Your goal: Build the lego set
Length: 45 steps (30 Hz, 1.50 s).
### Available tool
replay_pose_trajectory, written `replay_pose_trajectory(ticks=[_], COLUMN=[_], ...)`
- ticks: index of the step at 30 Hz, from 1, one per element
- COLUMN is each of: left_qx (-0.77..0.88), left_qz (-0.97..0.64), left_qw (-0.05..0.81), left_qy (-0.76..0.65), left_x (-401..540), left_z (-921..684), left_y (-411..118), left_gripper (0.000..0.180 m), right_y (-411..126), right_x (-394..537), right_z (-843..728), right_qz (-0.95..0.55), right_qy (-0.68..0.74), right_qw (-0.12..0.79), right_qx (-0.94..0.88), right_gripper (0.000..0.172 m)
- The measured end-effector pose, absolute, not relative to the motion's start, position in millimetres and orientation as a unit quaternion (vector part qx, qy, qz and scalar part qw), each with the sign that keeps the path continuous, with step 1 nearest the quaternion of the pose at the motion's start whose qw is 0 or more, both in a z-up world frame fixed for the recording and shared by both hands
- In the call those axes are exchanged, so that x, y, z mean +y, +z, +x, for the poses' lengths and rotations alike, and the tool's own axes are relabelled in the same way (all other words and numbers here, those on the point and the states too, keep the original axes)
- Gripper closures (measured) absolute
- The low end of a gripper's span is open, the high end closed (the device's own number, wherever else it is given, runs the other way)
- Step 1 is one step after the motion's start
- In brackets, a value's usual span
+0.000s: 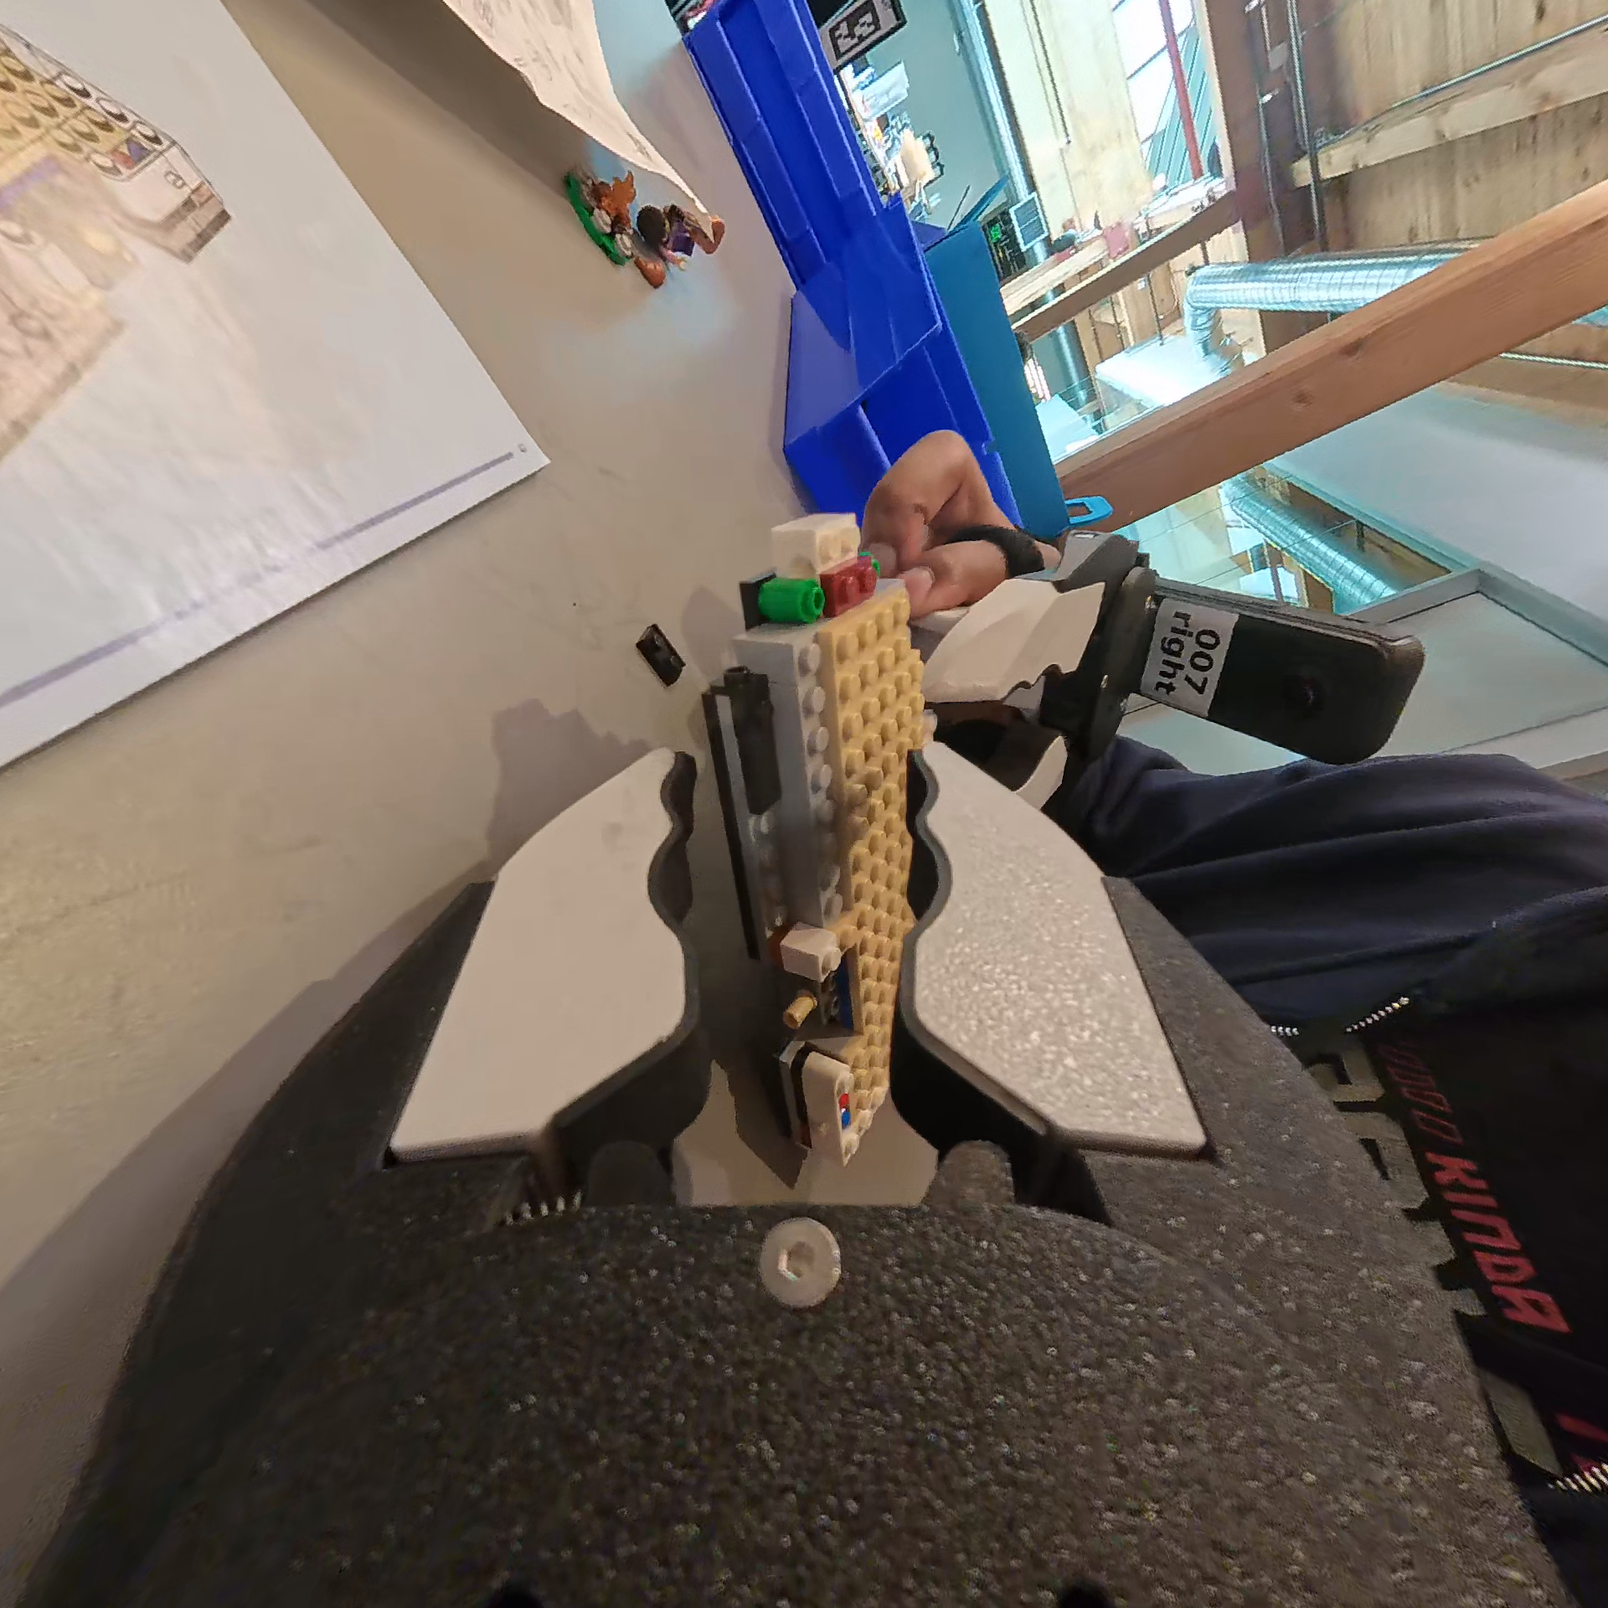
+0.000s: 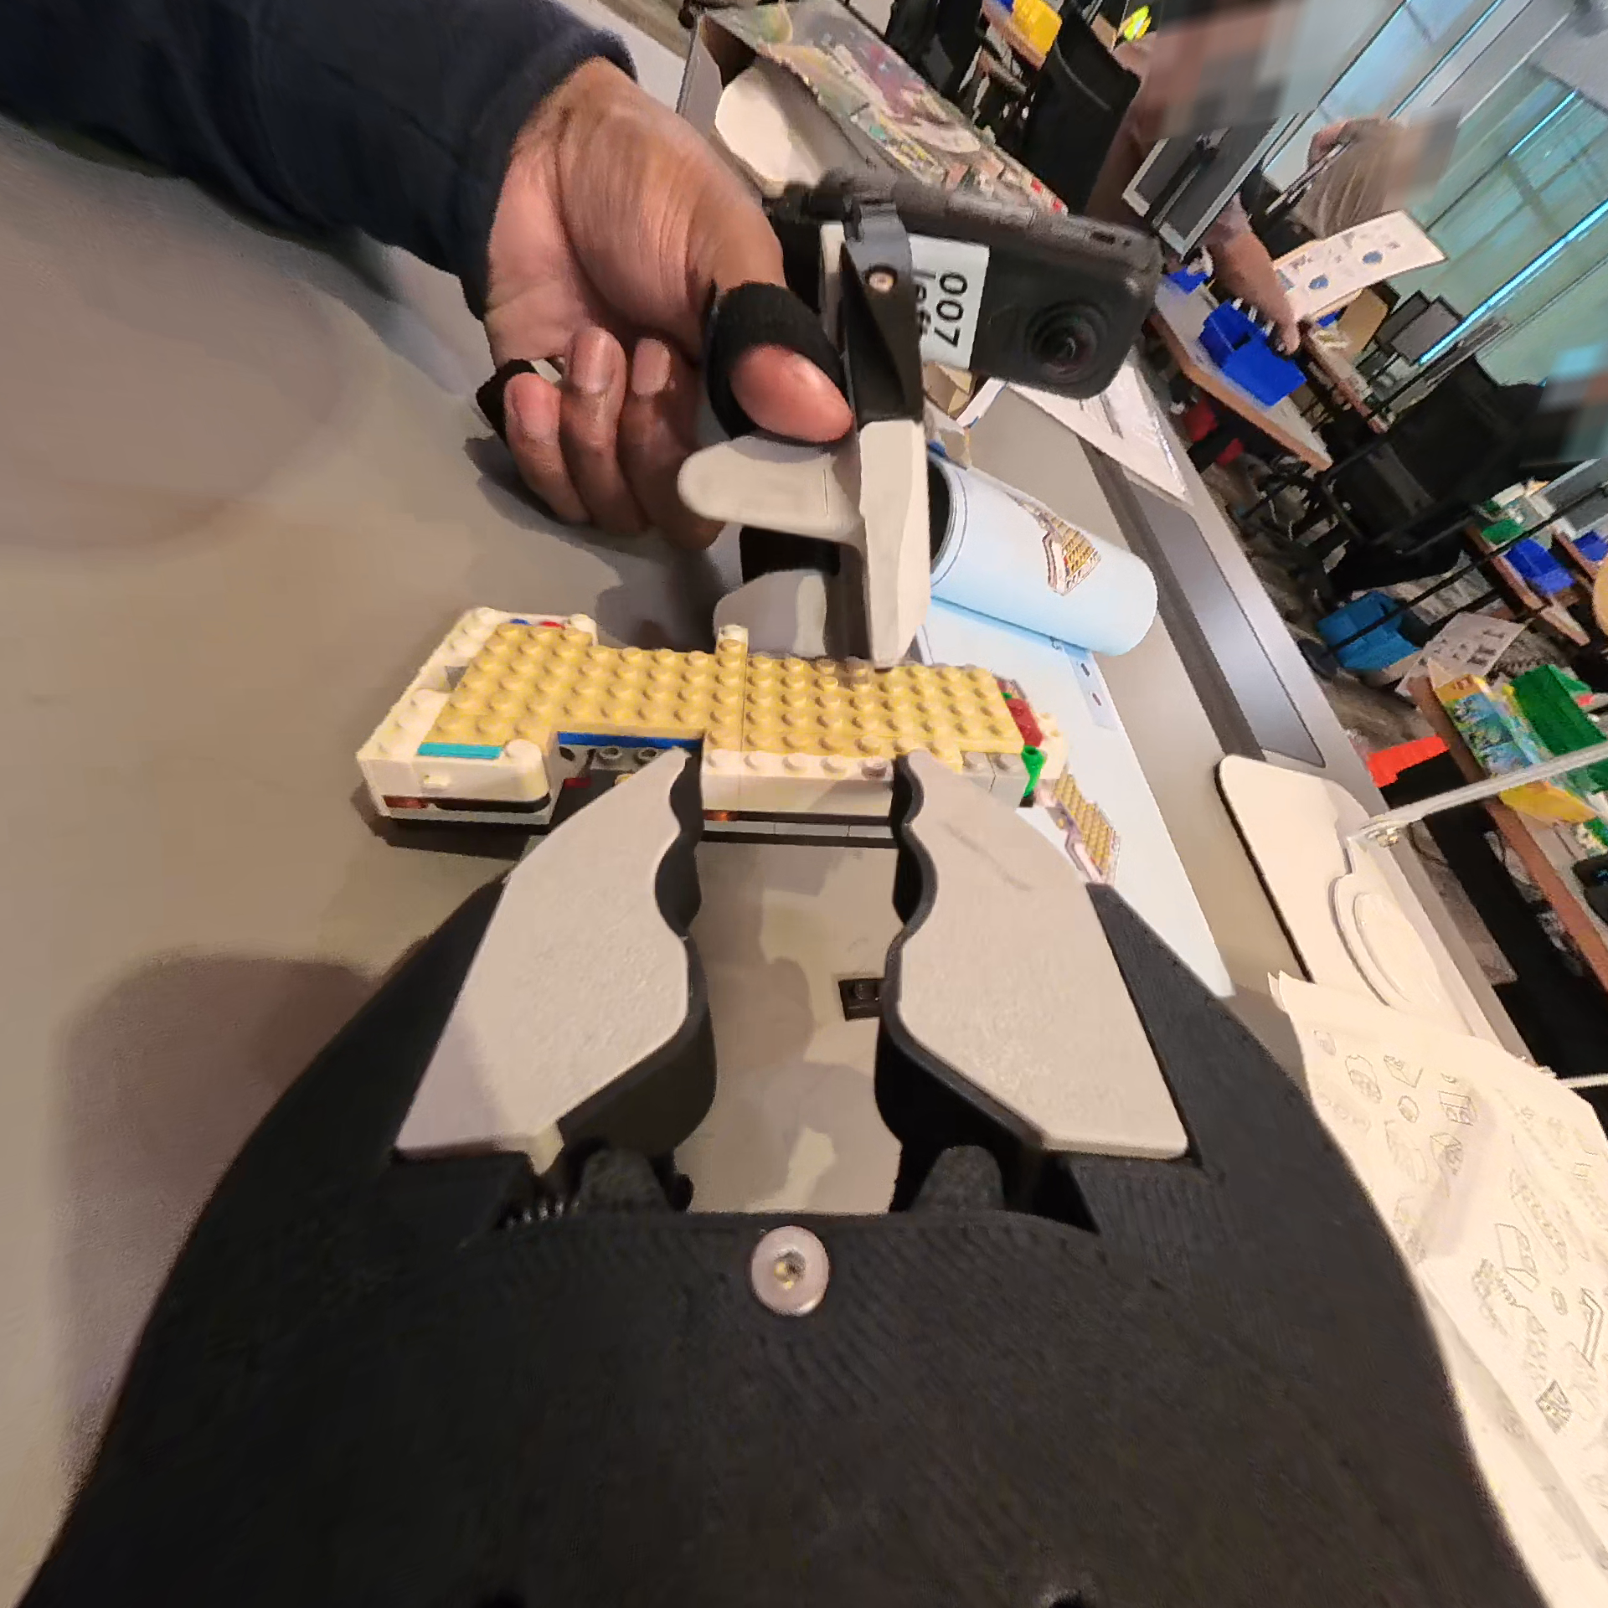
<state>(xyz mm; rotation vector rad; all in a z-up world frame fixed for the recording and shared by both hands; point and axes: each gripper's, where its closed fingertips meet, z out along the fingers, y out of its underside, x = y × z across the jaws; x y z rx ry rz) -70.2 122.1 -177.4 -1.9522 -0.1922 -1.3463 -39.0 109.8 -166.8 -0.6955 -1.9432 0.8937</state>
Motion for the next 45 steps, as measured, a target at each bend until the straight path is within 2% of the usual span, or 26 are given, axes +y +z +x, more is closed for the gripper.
replay_pose_trajectory(ticks=[9, 16, 21, 25, 32, 34, 38, 45], left_qx=[-0.062, -0.057, -0.054, -0.059, -0.111, -0.137, -0.166, -0.169], left_qz=[-0.713, -0.643, -0.648, -0.655, -0.661, -0.66, -0.664, -0.653], left_qw=[0.371, 0.4, 0.398, 0.401, 0.415, 0.415, 0.405, 0.389], left_qy=[-0.592, -0.65, -0.648, -0.638, -0.615, -0.61, -0.606, -0.628], left_x=[120, 116, 117, 118, 124, 125, 125, 124], left_z=[-54, -61, -56, -56, -69, -77, -83, -74], left_y=[-161, -137, -138, -141, -147, -150, -155, -154], left_gripper=[0.129, 0.147, 0.146, 0.157, 0.158, 0.157, 0.157, 0.157], right_y=[-155, -148, -146, -147, -140, -143, -185, -220], right_x=[96, 104, 102, 103, 119, 138, 169, 171], right_z=[-34, -34, -35, -35, -33, -35, -36, -40], right_qz=[-0.231, -0.245, -0.248, -0.251, -0.277, -0.326, -0.422, -0.448], right_qy=[0.384, 0.409, 0.426, 0.426, 0.438, 0.434, 0.37, 0.327], right_qw=[0.457, 0.465, 0.462, 0.462, 0.452, 0.43, 0.341, 0.234], right_qx=[-0.768, -0.746, -0.737, -0.737, -0.726, -0.721, -0.754, -0.798], right_gripper=[0.13, 0.13, 0.13, 0.13, 0.13, 0.131, 0.131, 0.135])
